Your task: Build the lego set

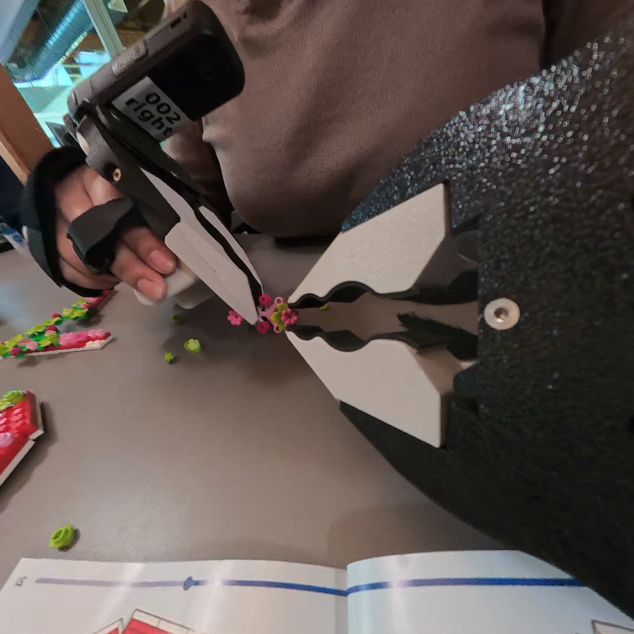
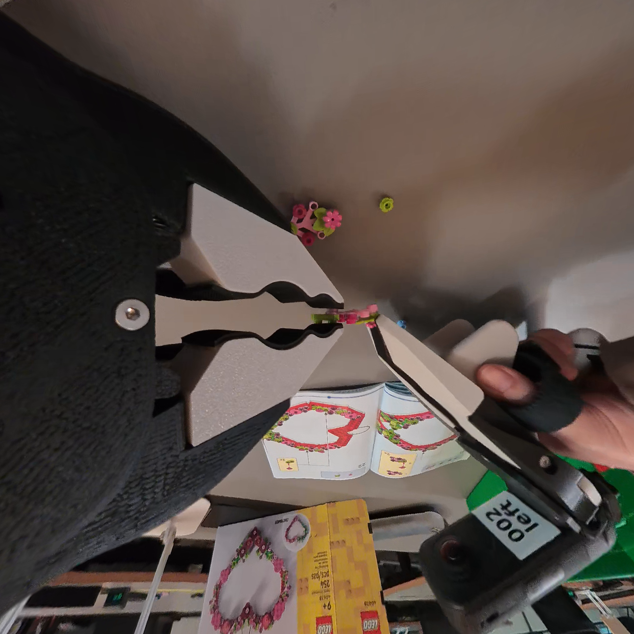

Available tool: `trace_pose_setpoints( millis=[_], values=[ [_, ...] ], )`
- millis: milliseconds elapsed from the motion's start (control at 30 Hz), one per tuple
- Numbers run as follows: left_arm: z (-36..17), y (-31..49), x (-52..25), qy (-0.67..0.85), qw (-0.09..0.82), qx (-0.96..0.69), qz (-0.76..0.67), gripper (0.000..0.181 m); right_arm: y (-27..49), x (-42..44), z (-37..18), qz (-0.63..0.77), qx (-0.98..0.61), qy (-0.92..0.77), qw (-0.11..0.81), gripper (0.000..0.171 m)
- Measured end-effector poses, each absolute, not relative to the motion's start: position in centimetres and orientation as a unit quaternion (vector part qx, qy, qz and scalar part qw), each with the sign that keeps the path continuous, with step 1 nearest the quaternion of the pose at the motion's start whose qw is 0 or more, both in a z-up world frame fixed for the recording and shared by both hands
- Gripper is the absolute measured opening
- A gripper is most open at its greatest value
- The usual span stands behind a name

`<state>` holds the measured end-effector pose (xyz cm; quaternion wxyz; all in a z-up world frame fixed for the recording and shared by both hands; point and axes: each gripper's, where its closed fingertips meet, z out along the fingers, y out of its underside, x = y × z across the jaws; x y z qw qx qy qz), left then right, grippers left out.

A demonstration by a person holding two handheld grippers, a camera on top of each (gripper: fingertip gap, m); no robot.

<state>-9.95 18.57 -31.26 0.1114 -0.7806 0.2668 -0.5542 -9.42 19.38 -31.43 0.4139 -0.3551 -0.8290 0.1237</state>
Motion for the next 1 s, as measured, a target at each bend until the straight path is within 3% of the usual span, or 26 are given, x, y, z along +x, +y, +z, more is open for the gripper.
trace_pose_setpoints(
  millis=[33, 1000],
  values=[
    [-31.4, 18.5, -9.9, 0.271, 0.107, -0.783, -0.550, 0.007, 19.4, -9.5, -31.6, 0.118, -0.352, -0.831, 0.415, 0.007],
    [-30.8, 19.7, -10.3, 0.230, 0.157, -0.764, -0.582, 0.007, 20.8, -9.9, -31.3, 0.136, -0.427, -0.782, 0.433, 0.007]
  ],
)
